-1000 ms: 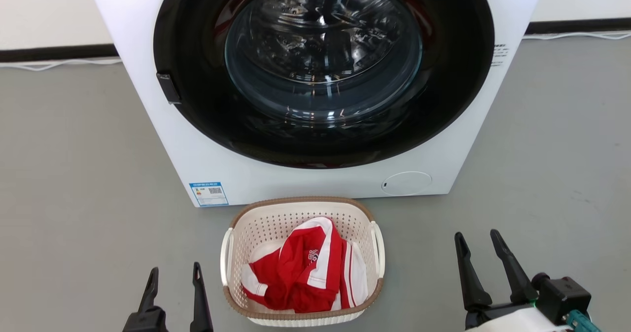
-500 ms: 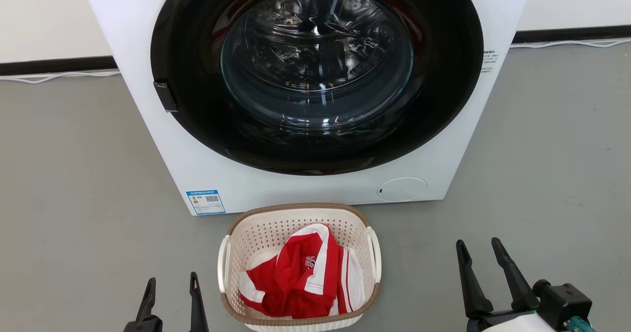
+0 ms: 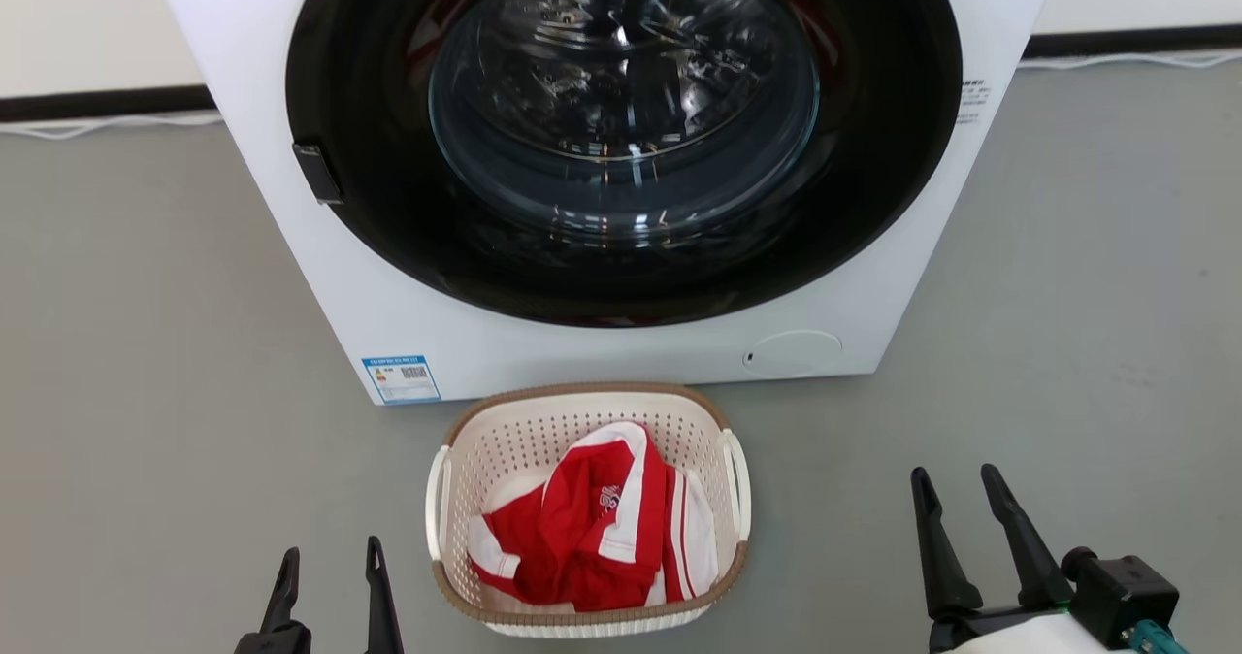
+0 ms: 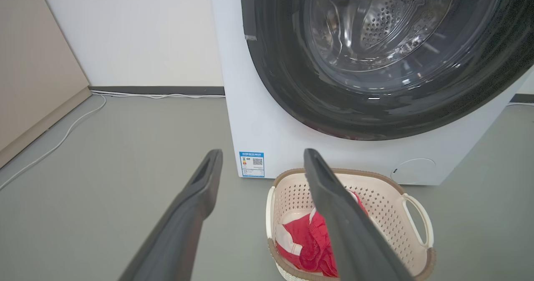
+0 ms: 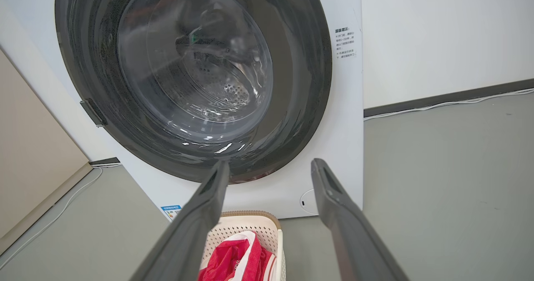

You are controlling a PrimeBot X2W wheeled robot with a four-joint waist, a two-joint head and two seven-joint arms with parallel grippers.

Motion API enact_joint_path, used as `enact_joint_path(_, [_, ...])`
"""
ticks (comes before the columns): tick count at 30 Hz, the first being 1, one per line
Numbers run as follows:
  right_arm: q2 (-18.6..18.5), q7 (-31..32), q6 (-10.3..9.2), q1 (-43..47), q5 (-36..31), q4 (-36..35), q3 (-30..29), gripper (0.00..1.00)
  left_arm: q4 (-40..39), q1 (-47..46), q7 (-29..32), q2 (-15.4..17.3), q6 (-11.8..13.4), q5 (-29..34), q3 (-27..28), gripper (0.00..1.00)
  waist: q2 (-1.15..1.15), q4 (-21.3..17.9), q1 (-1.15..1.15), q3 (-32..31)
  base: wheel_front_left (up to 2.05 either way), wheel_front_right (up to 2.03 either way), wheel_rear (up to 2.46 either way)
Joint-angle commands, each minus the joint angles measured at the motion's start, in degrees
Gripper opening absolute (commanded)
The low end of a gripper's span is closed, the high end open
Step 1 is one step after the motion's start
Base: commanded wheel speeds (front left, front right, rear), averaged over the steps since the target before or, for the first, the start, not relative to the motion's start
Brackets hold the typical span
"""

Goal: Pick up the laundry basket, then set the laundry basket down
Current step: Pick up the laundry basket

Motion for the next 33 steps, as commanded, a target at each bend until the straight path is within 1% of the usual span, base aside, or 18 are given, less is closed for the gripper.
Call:
enact_joint_path(1, [-0.17,-0.38,0.41,-2.23,0.42,-1.12,1.19,1.0,-1.02,-2.03,-0.35,0.17,-0.52,-0.28,1.89,1.0,0.0,-0.06,0.0,0.61,0.0,0.0,0.0])
enact_joint_path(7, [-0.17,-0.38,0.41,-5.03,-0.14,-0.16,0.52,1.0,2.01,-5.62,-0.35,0.17,-1.89,-1.62,2.51,1.0,0.0,0.2,0.0,4.02,0.0,0.0,0.0])
enact_joint_path(12, [-0.17,-0.38,0.41,-8.6,-1.57,1.86,1.04,1.0,6.83,-11.06,-0.35,0.17,-3.66,-3.04,2.71,1.0,0.0,0.81,0.0,8.6,0.0,0.0,0.0])
enact_joint_path(18, [-0.17,-0.38,0.41,-15.12,-3.28,6.03,0.4,1.0,14.04,-19.71,-0.35,0.17,-4.9,-3.88,2.68,1.0,0.0,1.7,0.0,15.88,0.0,0.0,0.0])
enact_joint_path(27, [-0.17,-0.38,0.41,-27.15,-4.94,13.6,-0.8,1.0,25.07,-33.5,-0.35,0.17,-5.64,-6.03,2.11,1.0,0.0,3.26,0.0,27.92,0.0,0.0,0.0])
enact_joint_path(33, [-0.17,-0.38,0.41,-32.93,-5.51,17.26,-1.59,1.0,31.43,-40.37,-0.35,0.17,-6.26,-6.69,1.73,1.0,0.0,4.16,0.0,34.43,0.0,0.0,0.0])
